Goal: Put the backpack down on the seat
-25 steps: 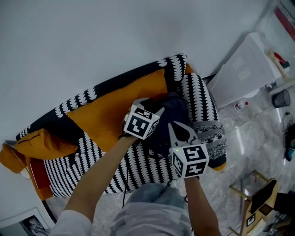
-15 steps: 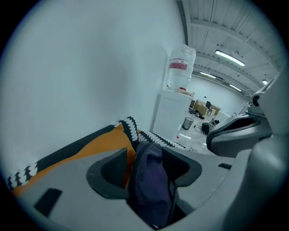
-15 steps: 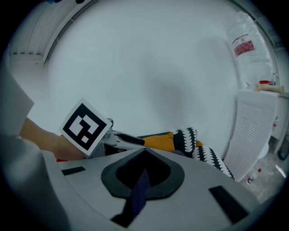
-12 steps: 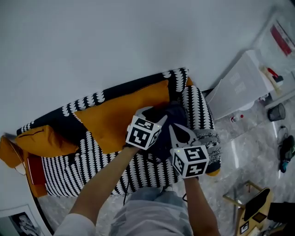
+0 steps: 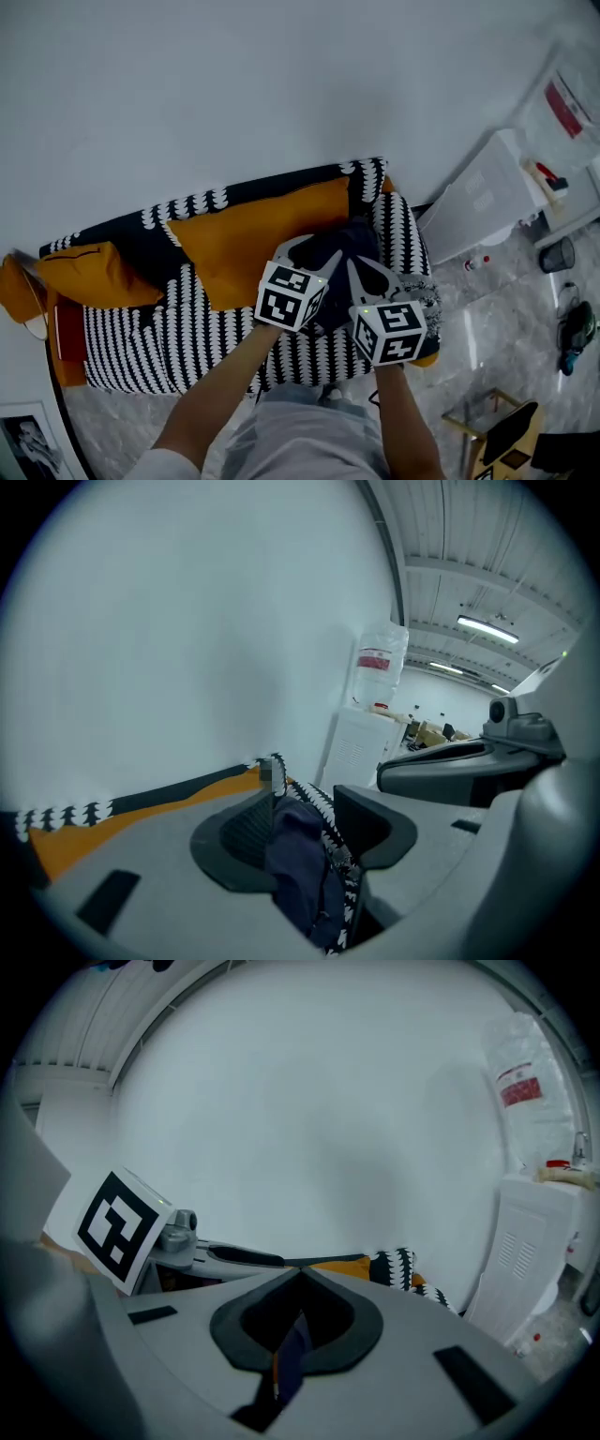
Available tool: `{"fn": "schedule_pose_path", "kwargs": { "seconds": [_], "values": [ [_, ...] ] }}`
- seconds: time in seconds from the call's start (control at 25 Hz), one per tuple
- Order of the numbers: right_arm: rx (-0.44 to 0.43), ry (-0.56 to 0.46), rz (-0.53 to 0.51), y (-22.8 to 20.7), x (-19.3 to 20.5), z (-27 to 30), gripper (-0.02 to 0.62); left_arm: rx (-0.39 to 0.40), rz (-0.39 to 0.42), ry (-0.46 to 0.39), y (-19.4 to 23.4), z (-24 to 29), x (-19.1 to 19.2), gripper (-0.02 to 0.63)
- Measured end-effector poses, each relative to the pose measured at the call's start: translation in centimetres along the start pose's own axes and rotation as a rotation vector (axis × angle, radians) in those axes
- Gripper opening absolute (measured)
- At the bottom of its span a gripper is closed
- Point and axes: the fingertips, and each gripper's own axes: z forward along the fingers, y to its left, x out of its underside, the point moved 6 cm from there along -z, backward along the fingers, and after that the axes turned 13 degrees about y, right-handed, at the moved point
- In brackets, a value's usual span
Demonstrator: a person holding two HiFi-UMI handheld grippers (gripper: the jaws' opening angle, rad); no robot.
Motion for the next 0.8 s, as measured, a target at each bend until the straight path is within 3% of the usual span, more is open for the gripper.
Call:
{"fn": "schedule_pose_path", "kwargs": {
  "seconds": [0.44,0.8],
  "values": [
    [-0.07,-0.034,-0.078,3.6,0.1,-4.7,0.002,-0.068,-0.07,-0.097,-4.3,-7.1,1.7,0.186],
    [-0.104,-0.07,-0.125,4.9,1.3,-9.4,0.002,-0.118,-0.117,-0.145,-9.0,-10.5,3.4,0.071]
  ]
}}
